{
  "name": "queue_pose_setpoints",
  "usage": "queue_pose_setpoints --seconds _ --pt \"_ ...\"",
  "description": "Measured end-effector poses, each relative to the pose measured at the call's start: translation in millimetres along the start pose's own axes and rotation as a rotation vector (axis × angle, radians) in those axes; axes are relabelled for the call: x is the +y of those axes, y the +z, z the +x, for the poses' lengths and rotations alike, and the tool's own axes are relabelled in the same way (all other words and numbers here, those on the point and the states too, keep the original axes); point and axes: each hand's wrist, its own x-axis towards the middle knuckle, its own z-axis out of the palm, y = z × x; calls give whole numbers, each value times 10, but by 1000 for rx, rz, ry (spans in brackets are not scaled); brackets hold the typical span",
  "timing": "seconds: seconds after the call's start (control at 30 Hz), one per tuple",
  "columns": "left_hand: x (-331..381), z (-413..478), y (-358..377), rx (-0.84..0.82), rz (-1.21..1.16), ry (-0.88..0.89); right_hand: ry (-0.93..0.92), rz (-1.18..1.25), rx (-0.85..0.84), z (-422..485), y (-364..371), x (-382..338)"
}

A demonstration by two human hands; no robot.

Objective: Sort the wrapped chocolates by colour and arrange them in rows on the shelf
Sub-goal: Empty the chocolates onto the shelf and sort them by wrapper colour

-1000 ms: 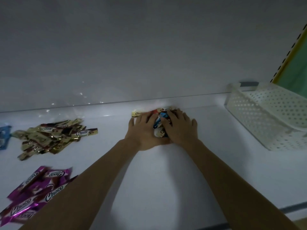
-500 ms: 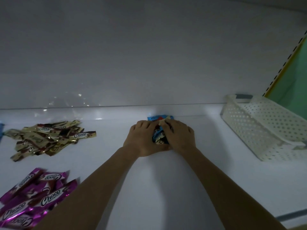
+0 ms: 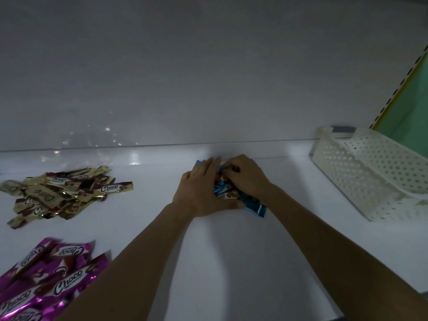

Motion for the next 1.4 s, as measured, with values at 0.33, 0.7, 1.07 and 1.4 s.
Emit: queue_pose_setpoints --seconds 0.33,0.7,1.07,1.4 --pt "-2 20 -38 140 -169 -73 9 -210 228 -606 74 168" --pt "-37 -53 -14 166 -205 -20 -113 -262 282 -612 102 125" --pt "-38 -129 -80 287 -434 -43 -108 -272 314 -623 96 108" --pt "-61 -141 -94 667 -666 -214 -164 -368 109 -657 43 45"
